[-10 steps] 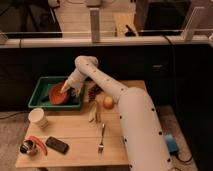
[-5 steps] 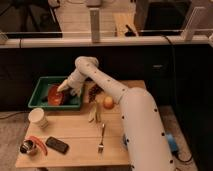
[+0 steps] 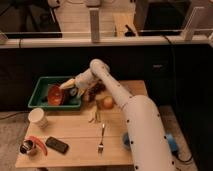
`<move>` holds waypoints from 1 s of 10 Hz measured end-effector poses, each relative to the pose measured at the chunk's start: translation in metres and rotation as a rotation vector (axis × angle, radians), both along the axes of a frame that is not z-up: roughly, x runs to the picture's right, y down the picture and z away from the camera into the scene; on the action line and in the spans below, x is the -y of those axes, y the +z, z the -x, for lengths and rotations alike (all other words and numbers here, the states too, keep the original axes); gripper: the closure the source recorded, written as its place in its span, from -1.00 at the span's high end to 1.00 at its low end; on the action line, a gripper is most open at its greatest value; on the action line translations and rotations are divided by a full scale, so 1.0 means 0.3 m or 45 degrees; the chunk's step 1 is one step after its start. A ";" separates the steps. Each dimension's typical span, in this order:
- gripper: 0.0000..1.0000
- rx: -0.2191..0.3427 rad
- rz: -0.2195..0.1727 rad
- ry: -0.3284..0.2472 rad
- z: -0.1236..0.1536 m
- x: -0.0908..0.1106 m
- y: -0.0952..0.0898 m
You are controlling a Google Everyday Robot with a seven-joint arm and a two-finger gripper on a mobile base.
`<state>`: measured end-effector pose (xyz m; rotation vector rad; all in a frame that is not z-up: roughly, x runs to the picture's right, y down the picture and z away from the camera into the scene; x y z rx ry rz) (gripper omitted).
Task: Stack bowls into tray
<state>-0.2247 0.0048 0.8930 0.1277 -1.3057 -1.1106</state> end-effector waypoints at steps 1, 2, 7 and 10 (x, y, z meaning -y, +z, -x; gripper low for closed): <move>0.60 0.006 0.001 -0.003 0.004 0.001 -0.003; 0.60 0.004 0.000 -0.004 0.006 0.000 -0.001; 0.60 0.005 0.000 -0.006 0.009 -0.002 -0.002; 0.60 0.004 0.000 -0.005 0.007 -0.002 -0.001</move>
